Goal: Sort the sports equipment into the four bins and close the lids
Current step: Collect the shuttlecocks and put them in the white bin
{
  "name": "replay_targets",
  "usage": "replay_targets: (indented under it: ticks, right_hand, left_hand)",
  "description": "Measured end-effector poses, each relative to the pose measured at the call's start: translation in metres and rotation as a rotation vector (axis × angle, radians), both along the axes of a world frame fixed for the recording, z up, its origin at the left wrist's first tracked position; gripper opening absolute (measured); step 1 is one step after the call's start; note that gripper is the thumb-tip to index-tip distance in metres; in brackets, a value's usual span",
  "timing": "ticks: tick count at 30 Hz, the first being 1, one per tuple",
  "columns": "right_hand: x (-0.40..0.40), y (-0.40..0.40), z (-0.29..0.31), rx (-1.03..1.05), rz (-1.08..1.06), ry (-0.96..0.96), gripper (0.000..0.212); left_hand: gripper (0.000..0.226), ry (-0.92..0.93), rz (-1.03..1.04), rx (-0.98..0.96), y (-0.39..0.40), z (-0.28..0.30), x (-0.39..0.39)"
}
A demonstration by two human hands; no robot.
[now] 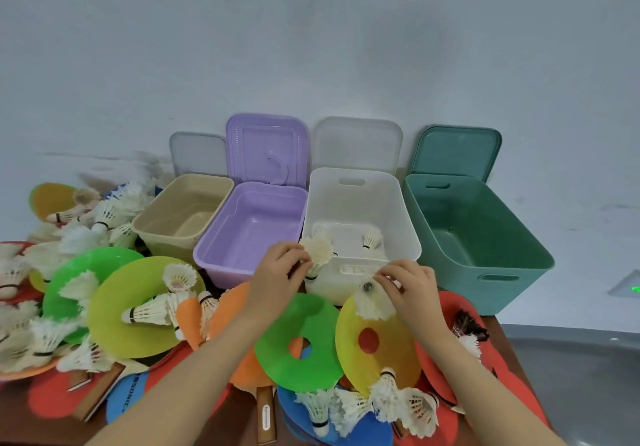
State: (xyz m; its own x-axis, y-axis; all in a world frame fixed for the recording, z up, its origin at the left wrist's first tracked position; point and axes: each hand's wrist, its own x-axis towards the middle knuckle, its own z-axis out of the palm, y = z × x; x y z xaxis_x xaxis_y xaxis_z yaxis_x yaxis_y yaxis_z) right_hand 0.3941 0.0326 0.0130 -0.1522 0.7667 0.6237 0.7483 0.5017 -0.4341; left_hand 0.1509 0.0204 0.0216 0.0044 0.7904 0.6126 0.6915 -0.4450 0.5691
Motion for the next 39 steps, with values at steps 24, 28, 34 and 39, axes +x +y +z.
replay_targets:
  ticks: [24, 28, 34, 39]
  right_hand:
    - [0.012, 0.079, 0.031, -0.17, -0.121, -0.135, 0.021]
    - [0.02, 0.058, 0.023, -0.14, -0.07, -0.155, 0.019]
    - [0.039, 0.024, 0.012, -0.189, -0.124, -0.129, 0.017]
    - [0.059, -0.002, -0.004, -0.254, -0.243, -0.134, 0.019]
  left_hand:
    - [0.04, 0.429, 0.003, -0.301, 0.085, 0.028, 0.022]
    - [0.042, 0.441, -0.046, -0.275, 0.072, 0.026, 0.027]
    - [0.036, 0.483, -0.148, -0.227, 0.06, 0.025, 0.039]
    - [0.046, 0.492, -0.265, -0.239, 0.047, 0.011, 0.057]
